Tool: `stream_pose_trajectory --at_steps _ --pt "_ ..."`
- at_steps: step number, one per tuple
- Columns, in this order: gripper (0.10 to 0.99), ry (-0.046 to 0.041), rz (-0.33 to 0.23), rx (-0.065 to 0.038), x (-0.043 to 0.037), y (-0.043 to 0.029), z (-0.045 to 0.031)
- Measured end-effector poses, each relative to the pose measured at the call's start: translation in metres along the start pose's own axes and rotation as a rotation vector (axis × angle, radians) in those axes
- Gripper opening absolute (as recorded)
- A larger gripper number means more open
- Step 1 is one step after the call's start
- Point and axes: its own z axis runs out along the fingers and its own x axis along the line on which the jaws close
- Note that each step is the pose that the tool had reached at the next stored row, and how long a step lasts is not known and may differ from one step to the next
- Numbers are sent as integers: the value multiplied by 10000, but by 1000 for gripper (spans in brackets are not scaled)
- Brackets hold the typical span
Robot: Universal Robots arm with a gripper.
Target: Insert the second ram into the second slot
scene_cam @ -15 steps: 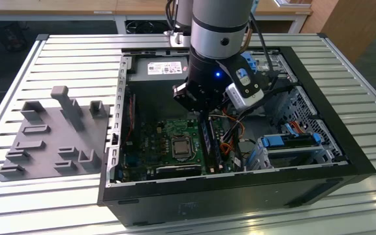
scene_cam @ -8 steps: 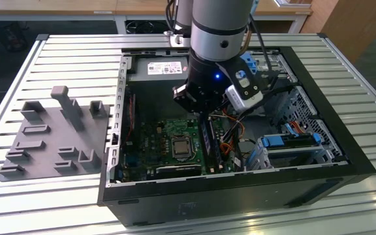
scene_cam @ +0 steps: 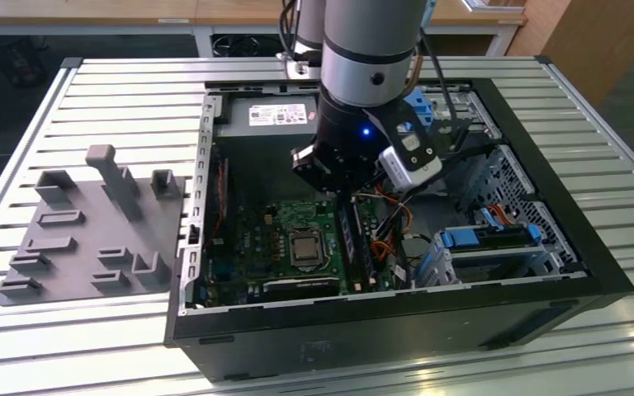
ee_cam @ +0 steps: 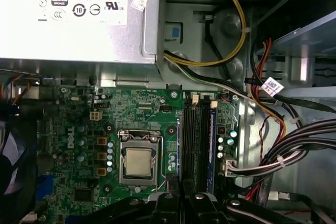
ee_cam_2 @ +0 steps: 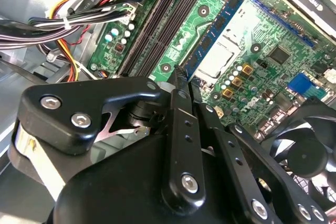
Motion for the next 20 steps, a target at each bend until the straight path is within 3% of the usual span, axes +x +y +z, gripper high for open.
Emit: stream_pose_trajectory --at_steps 20 --pt "137 0 0 0 -52 1 154"
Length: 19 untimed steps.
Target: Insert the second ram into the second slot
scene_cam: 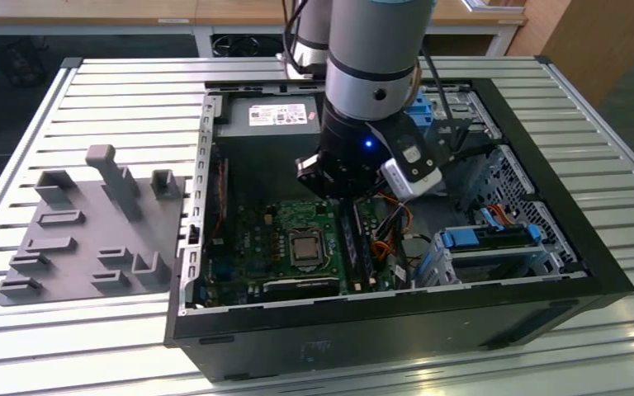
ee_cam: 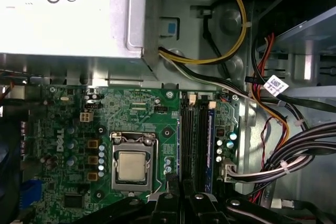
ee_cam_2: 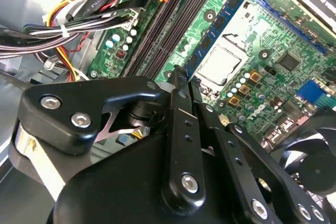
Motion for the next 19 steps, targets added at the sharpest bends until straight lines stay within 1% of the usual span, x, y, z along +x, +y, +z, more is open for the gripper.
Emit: stream_pose_trajectory --at_steps 9,19 --pt "137 25 0 -1 -41 13 70" --pt "137 29 1 2 -50 19 130"
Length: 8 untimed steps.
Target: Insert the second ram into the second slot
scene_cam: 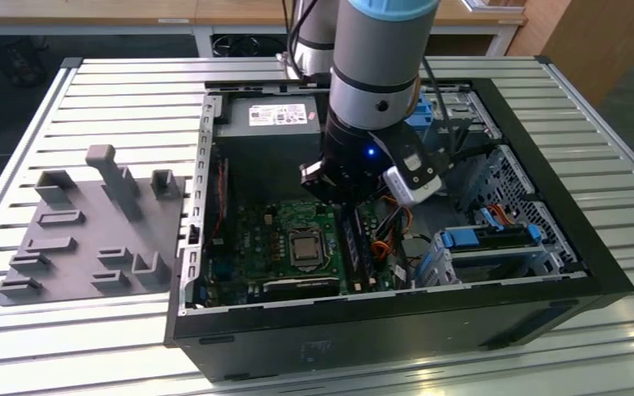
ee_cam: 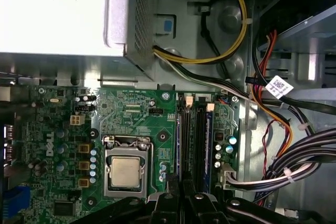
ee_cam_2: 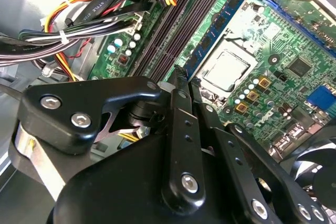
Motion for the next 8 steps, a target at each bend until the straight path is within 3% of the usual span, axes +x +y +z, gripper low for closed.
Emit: stream_pose_trajectory --at_steps 8 --pt "137 1 0 0 0 0 36"
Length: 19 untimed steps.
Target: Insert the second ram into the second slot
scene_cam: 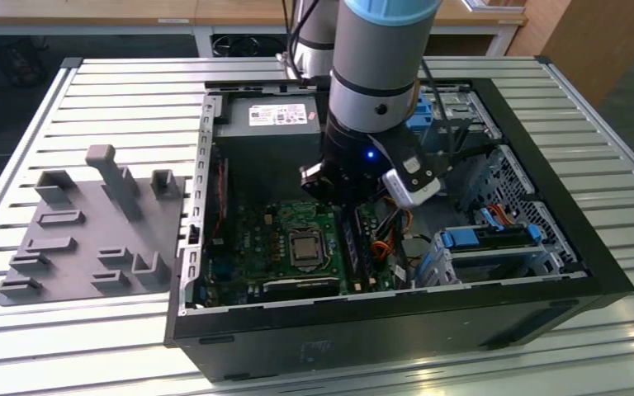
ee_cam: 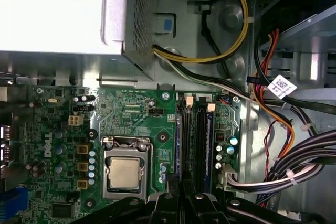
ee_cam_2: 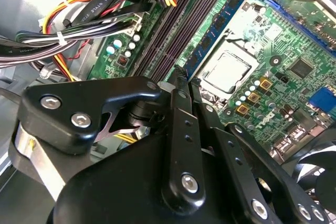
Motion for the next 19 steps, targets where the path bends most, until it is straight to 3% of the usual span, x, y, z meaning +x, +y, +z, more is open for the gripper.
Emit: stream_pose_trajectory --at_steps 19 --pt "137 1 142 -1 0 1 76"
